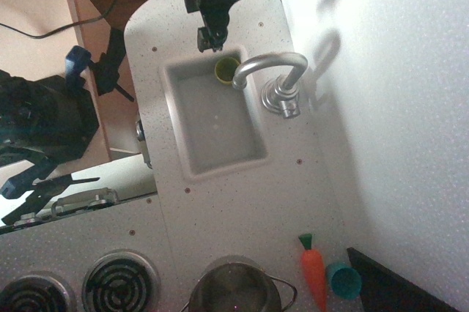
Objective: Turn faucet right
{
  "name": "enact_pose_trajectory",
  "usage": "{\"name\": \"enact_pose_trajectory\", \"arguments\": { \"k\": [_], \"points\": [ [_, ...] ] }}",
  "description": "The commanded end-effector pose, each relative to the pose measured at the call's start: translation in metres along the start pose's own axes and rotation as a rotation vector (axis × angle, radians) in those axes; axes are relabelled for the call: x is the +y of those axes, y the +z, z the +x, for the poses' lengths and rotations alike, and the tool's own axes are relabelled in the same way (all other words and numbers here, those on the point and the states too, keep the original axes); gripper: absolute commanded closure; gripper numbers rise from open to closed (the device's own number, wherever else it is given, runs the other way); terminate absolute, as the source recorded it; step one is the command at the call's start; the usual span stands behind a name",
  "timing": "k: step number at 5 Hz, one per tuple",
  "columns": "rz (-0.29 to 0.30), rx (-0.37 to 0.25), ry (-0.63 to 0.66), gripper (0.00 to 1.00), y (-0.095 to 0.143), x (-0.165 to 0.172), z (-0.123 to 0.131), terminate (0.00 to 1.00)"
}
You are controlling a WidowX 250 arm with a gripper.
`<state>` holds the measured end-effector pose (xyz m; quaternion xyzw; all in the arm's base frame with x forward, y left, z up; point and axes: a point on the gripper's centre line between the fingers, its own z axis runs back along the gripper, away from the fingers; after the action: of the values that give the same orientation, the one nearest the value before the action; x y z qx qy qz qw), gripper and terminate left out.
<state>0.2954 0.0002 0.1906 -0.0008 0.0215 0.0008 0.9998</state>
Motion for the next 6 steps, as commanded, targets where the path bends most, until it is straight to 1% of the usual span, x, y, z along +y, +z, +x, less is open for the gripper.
{"name": "enact_pose_trajectory", "arguments": {
  "k": [1, 2, 3, 4, 5, 6],
  "points": [
    [0.000, 0.000, 0.000, 0.00, 0.000, 0.000, 0.000, 0.00],
    [0.019, 0.022, -0.014, 0.00, -0.023, 0.012, 0.019, 0.00],
    [0.114, -0.013, 0.008, 0.00, -0.017, 0.015, 0.031, 0.00],
    [0.080, -0.091, -0.022, 0.00, -0.010, 0.011, 0.040, 0.00],
    [-0.034, -0.167, -0.098, 0.00, 0.006, -0.018, 0.041, 0.00],
    [-0.087, -0.199, -0.150, 0.00, 0.015, -0.050, 0.041, 0.00]
  ]
}}
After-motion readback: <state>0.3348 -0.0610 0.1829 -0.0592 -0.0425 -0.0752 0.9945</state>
